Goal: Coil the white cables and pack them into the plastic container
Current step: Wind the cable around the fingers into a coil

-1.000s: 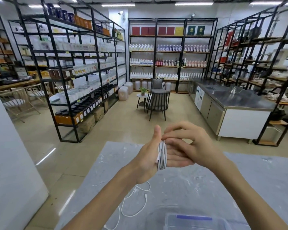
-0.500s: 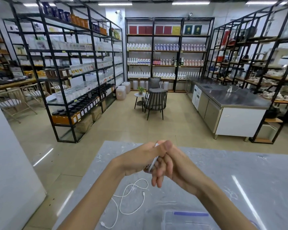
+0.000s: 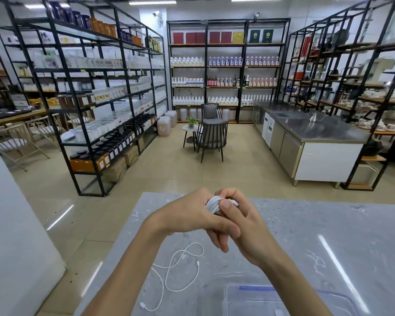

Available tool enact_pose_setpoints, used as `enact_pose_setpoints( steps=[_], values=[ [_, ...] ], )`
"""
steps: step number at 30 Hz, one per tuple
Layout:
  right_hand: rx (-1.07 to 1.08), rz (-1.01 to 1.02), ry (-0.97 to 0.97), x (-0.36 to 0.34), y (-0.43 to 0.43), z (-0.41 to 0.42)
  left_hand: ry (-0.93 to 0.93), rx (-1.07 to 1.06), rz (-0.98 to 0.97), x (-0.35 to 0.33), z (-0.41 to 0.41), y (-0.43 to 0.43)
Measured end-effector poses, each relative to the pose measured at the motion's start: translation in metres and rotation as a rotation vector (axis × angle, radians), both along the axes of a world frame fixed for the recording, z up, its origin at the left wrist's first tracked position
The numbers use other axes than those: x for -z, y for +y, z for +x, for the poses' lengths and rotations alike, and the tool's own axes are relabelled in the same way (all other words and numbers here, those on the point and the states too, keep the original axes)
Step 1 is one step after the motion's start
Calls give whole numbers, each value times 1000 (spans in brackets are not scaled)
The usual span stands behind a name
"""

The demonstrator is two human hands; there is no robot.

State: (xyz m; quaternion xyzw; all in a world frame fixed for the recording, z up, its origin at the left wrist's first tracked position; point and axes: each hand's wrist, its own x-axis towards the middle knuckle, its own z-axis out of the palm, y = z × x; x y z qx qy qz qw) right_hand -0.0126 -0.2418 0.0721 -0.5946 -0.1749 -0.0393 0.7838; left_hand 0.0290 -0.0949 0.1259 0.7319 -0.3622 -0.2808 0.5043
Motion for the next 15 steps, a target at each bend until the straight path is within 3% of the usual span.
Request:
enact_pose_setpoints(
  steps=[10,15],
  values=[
    [-29,31,-17,2,0,-6,57,-96,-98,7,-21,4],
    [-72,77,-10,-4,0,-5,-24,-245,-187,11,-26,3]
  ],
)
